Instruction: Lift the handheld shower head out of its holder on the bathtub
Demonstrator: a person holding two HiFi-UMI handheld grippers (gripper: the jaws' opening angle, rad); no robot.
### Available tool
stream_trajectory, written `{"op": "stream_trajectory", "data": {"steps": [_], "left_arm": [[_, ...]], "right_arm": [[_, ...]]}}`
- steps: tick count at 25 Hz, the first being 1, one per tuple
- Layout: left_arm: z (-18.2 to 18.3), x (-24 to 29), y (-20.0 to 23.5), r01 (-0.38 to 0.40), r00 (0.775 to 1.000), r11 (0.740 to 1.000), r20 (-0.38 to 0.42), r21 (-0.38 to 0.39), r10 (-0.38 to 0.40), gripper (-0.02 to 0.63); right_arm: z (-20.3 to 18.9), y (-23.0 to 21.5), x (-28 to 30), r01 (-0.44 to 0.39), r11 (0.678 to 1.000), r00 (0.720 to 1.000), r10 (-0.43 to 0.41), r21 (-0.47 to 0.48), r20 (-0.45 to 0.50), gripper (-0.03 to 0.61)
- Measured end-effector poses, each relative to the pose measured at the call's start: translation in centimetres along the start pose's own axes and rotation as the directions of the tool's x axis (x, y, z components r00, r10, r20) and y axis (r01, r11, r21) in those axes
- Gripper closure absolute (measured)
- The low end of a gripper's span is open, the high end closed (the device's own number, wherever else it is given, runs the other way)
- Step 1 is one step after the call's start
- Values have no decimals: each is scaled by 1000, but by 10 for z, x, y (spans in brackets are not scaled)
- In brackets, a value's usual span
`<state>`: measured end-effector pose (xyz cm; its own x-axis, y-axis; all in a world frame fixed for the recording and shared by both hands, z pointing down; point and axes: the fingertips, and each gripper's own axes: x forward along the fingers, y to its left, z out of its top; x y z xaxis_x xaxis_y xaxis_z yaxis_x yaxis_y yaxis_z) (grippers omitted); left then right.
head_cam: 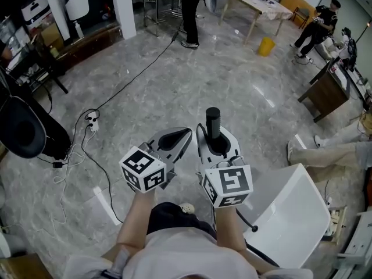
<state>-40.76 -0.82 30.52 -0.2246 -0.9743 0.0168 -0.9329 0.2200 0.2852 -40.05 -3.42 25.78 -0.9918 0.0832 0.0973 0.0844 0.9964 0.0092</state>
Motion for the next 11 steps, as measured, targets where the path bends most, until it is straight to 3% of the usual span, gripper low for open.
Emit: {"op": "stream_trajectory", "data": {"steps": [11], "left_arm": [[3,3,-3,17,1000,1000,1,1,-17,601]], "right_arm": [[6,1,0,-1,1000,1000,1,4,14,494]]}}
